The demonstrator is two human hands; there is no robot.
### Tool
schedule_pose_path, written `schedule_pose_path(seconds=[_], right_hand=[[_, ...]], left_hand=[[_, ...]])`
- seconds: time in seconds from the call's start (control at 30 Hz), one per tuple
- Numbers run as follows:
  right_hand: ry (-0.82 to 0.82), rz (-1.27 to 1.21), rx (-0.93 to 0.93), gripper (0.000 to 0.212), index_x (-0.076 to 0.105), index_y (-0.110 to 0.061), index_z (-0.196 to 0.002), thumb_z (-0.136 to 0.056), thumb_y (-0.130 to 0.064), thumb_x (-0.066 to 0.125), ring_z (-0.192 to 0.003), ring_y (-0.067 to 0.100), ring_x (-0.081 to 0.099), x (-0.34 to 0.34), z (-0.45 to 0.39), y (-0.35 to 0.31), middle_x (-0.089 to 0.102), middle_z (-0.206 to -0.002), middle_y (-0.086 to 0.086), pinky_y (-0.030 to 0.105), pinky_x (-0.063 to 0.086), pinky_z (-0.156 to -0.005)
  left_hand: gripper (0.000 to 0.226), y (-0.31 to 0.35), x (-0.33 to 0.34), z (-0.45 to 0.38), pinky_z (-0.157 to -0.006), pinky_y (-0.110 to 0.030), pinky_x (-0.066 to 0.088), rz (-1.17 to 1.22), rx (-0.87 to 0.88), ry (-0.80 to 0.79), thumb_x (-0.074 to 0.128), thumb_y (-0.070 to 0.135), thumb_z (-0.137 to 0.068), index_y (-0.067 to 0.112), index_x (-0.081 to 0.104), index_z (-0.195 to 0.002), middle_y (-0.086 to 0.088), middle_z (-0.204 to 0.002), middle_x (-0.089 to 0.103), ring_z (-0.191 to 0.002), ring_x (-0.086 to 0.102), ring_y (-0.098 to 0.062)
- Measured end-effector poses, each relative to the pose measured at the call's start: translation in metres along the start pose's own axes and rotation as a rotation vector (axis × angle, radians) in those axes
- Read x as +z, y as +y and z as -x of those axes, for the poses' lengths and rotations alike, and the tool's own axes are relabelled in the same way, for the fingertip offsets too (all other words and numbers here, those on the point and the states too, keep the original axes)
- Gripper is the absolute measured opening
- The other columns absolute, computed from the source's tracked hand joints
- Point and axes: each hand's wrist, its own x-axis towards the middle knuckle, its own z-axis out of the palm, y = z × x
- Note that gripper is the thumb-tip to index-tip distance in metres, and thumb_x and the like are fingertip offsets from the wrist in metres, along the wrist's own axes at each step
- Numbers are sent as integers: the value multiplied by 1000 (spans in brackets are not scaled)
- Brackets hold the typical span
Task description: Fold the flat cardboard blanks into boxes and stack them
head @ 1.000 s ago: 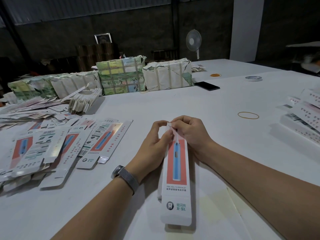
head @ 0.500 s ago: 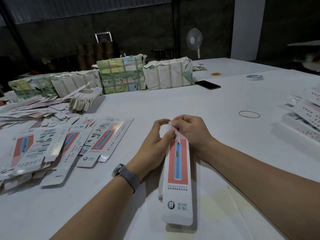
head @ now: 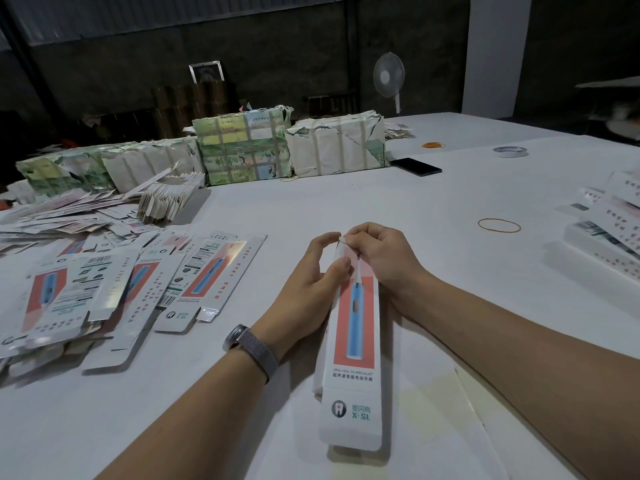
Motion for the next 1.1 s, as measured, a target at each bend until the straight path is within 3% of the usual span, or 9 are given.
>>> schedule_pose_path(seconds=[0.27,0.47,0.67,0.83,0.93,1.1], right_hand=[[-4,-33,-8,24,65,-15,-77,-97,-10,52,-71,24,58,0,0,2,63,-77,6,37,52,-74],[-39,-67,-12,28,63,-16,-75,-96,-7,47,-69,24,58,-2,0,2,63,-74,6,36,50,-70],[-54,-25,-50,33,63,-19,-72,-99,-11,47,-62,18,62,-4,0,5,62,-68,2,28,54,-61],[-12,-92,-53,20,61,-23,-91,-102,-19,44,-63,11,65,-2,0,7,64,-79,2,23,55,-56],[-87,-120,-37,11,53,-25,-103,-101,-18,44,-62,12,63,0,1,6,62,-84,10,22,51,-54],[-177,-40,-76,3,49,-27,-104,-104,-25,47,-63,17,69,0,3,7,68,-79,9,24,56,-58]], left_hand=[[24,0,1,0,-59,-16,56,-26,19,9,48,46,-103,56,35,-121,19,-85,74,-74,76,-11],[26,2,1,2,-60,-18,57,-49,15,13,45,45,-104,46,37,-129,14,-84,75,-73,76,-14],[14,3,1,2,-59,-18,56,-47,43,42,44,40,-106,45,40,-118,12,-78,74,-70,75,-14],[14,3,0,-1,-56,-17,55,-6,45,111,43,41,-105,46,39,-117,16,-78,74,-68,75,-12],[14,1,-1,-1,-57,-19,55,47,104,192,44,34,-107,42,40,-118,11,-77,75,-66,74,-15],[16,-2,-1,-1,-58,-21,57,52,133,255,44,35,-107,41,40,-121,8,-80,76,-66,75,-17]])
